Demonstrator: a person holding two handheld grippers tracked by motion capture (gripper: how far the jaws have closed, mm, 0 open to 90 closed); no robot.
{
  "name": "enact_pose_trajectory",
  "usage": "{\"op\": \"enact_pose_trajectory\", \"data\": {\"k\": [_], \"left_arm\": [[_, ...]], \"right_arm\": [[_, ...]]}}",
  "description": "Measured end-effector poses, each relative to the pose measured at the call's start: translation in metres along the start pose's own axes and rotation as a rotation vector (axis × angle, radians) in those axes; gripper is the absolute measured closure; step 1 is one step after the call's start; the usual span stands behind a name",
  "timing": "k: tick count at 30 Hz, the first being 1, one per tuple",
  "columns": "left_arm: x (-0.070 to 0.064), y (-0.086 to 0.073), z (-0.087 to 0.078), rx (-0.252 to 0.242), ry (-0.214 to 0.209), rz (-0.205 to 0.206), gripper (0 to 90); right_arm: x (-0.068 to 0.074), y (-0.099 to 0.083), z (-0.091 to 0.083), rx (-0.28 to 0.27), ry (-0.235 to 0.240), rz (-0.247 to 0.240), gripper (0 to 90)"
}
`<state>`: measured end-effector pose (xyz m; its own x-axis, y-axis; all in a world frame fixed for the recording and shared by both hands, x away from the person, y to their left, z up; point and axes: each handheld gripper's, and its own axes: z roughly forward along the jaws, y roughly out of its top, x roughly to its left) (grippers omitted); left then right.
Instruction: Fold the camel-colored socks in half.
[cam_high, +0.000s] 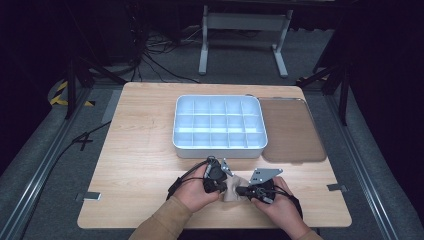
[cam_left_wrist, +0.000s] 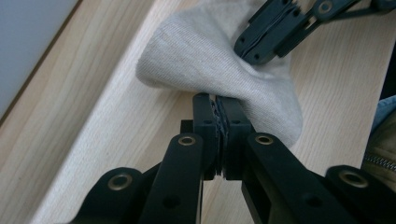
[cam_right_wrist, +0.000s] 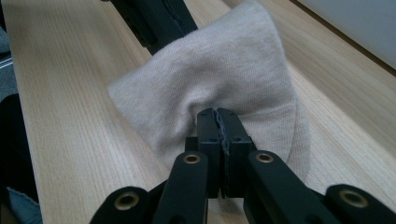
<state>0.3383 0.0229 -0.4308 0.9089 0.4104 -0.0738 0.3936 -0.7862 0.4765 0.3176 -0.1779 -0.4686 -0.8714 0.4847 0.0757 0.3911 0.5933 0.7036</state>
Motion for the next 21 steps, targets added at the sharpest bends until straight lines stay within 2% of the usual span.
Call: {"op": "enact_pose_trajectory", "data": {"k": [8, 11, 21], "left_arm": [[-0.008, 0.009, -0.001, -0.029, -0.007, 0.029, 87.1], [-0.01, 0.012, 0.0, -0.031, -0.012, 0.047, 86.7], [-0.014, 0.016, 0.006, -0.032, -0.011, 0.071, 84.7]], "right_arm": [[0.001, 0.0, 0.0, 0.002, -0.003, 0.004, 89.2], [0.001, 0.0, 0.0, 0.001, -0.004, 0.005, 89.2], [0.002, 0.0, 0.0, 0.0, -0.008, 0.003, 88.9]]}}
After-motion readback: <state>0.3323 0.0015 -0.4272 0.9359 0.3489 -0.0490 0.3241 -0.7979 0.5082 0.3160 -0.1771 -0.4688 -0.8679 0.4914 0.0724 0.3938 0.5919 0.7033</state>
